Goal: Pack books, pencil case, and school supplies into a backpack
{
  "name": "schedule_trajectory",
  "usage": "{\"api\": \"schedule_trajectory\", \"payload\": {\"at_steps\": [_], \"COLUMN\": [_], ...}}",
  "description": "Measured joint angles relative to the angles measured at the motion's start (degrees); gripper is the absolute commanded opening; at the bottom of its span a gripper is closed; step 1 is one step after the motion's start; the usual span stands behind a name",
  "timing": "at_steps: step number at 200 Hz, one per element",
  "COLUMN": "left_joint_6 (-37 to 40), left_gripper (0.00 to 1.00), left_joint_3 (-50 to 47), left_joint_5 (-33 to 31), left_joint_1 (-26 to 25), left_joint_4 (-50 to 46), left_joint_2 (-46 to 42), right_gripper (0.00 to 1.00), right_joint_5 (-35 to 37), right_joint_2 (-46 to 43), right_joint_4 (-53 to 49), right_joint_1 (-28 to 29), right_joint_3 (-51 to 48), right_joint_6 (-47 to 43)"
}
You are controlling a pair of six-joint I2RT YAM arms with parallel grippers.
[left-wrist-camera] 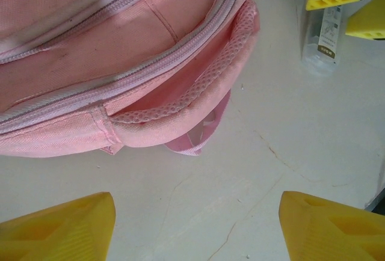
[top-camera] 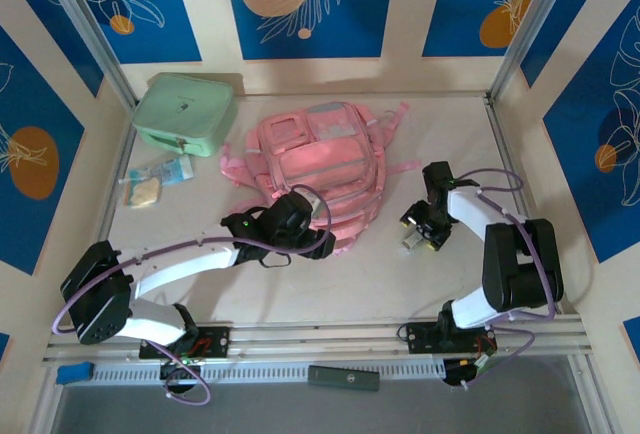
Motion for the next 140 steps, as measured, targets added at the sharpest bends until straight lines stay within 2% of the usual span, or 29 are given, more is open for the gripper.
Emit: {"api": "schedule_trajectory", "payload": {"at_steps": [18, 70, 105, 140], "left_joint_6": [0.0, 0.0, 0.0, 0.0], "left_gripper": [0.73, 0.74, 0.75, 0.75], "left_joint_3": [0.5, 0.5, 0.5, 0.5], "left_joint_5": [0.0, -0.7, -1.6, -2.4], "left_joint_1": [0.0, 0.0, 0.0, 0.0], "left_joint_4": [-0.1, -0.2, -0.9, -1.5], "left_joint_2": [0.0, -0.2, -0.7, -1.7], "right_gripper": [0.58, 0.67, 0.64, 0.60], "right_joint_5": [0.5, 1.8, 1.9, 3.1], "right_joint_2": [1.6, 1.8, 2.8, 2.6], "right_joint_4": [-1.2, -4.4, -4.6, -5.8], "right_joint_1": [2.3, 6.4, 9.8, 8.5], "right_joint_3": [1.9, 2.7, 1.6, 0.3], "right_joint_6": [-2.1, -3.6, -2.1, -1.0]}}
